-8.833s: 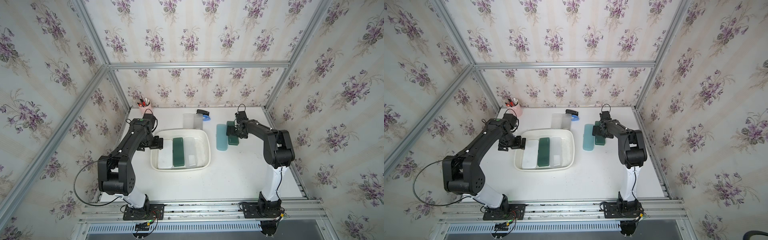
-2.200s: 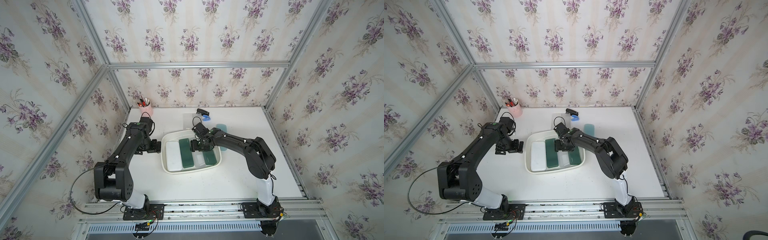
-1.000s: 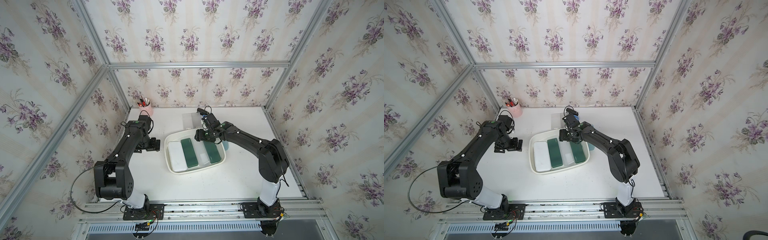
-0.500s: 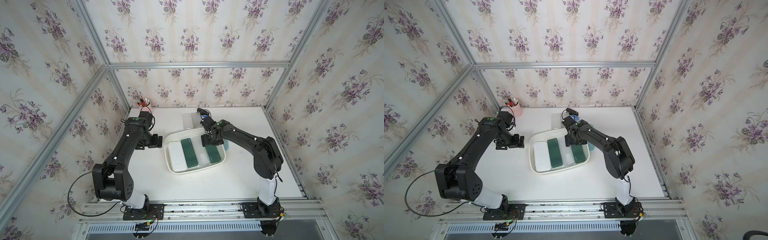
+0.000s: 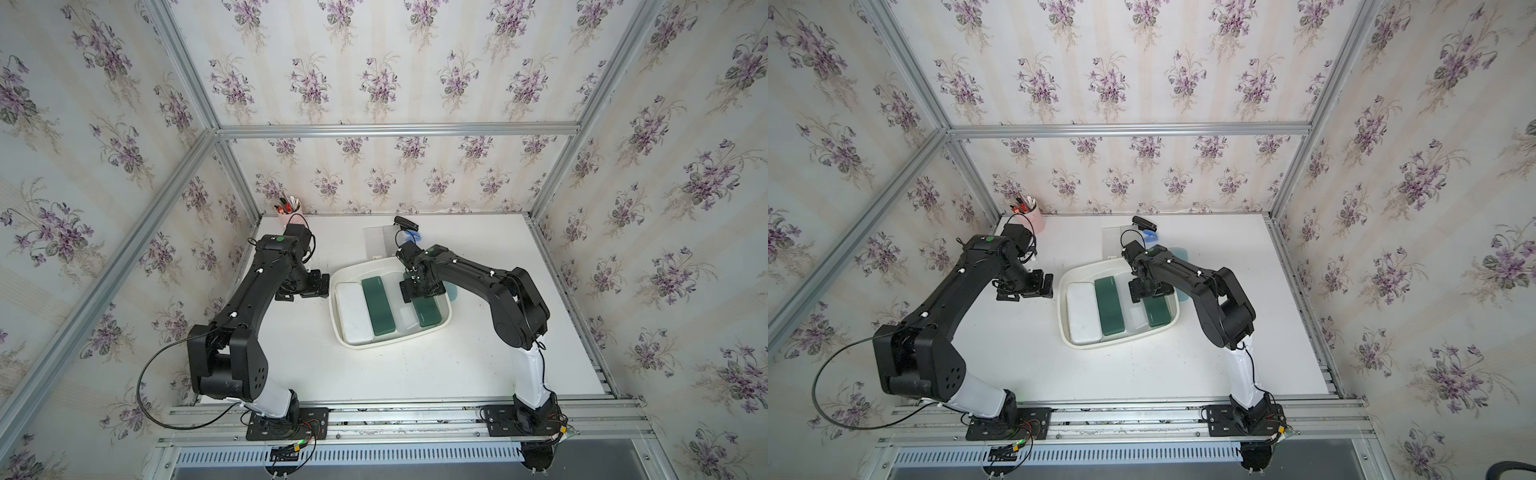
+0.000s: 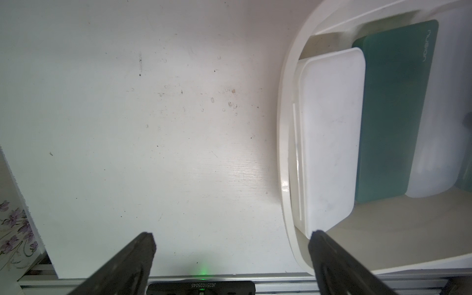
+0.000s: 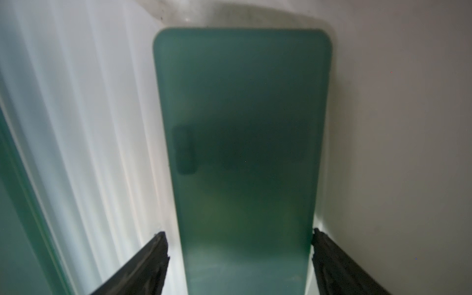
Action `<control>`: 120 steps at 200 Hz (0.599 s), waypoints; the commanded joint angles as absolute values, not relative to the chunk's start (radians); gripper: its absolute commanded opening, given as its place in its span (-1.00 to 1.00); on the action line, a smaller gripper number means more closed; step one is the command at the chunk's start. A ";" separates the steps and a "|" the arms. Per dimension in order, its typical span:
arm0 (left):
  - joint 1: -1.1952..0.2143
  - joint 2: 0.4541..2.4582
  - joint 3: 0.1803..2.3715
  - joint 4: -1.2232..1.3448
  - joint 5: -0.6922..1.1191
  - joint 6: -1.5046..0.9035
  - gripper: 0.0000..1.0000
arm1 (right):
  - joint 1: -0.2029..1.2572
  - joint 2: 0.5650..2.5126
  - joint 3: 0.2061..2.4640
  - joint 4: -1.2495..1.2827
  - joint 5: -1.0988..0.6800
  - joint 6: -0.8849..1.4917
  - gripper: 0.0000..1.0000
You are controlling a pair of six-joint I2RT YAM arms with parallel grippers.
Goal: Put the pencil case into the storage box
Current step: Adjust the pencil case in the storage box.
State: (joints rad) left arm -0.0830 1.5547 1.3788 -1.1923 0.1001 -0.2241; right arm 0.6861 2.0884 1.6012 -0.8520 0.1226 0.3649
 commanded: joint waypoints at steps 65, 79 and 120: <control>-0.083 1.542 1.367 -1.204 0.095 -0.217 0.98 | 0.678 2.060 1.601 -0.853 0.159 0.371 0.70; -0.085 1.539 1.378 -1.212 0.107 -0.213 0.98 | 0.676 2.023 1.613 -0.861 0.165 0.381 0.72; -0.152 1.557 1.452 -1.249 0.137 -0.214 0.98 | 0.676 1.934 1.651 -0.893 0.195 0.406 0.72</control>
State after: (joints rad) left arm -0.1200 1.5463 1.4120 -1.2144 0.1089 -0.2165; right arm 0.6777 1.9717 1.6382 -0.8635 0.1535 0.3794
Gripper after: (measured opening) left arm 0.990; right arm 0.859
